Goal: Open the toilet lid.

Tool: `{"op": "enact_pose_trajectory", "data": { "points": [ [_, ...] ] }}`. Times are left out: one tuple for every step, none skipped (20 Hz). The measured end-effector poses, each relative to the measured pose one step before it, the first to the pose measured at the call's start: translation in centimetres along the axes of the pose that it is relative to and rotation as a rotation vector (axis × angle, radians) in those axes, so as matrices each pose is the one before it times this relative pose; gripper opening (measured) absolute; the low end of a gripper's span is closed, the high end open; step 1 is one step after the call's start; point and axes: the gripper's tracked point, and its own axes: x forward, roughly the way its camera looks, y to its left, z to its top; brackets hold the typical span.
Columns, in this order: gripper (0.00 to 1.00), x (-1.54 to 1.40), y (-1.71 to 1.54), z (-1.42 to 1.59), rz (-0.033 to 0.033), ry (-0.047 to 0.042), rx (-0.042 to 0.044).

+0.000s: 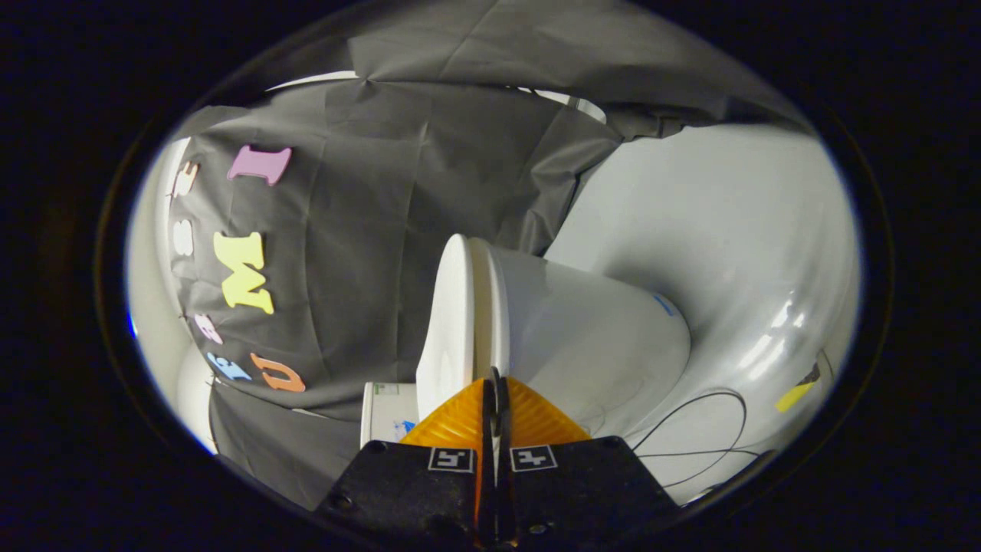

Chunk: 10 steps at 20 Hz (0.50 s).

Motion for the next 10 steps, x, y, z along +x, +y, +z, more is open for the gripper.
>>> {"op": "enact_pose_trajectory", "data": {
  "points": [
    [0.04,0.135,0.413,-0.132,-0.01816,0.00399,-0.01451],
    [0.04,0.167,0.074,0.175,-0.02096,-0.00235,-0.01409],
    [0.04,-0.075,0.078,-0.09,-0.01728,0.00347,-0.01196],
    [0.04,-0.315,0.019,0.262,-0.01593,-0.00166,-0.00996],
    [0.04,-0.117,0.076,0.234,-0.01147,-0.0031,-0.00532],
    [0.04,-0.13,0.502,0.256,-0.00442,-0.00501,-0.00381],
    [0.03,-0.126,0.649,0.119,-0.00617,-0.00401,-0.00598],
    [0.03,0.044,0.699,-0.191,-0.00839,-0.00274,-0.01298],
    [0.03,-0.188,0.525,0.123,-0.0097,-0.00289,-0.01519],
    [0.03,-0.114,0.512,-0.049,-0.00891,-0.0045,-0.01866]
  ]
}}
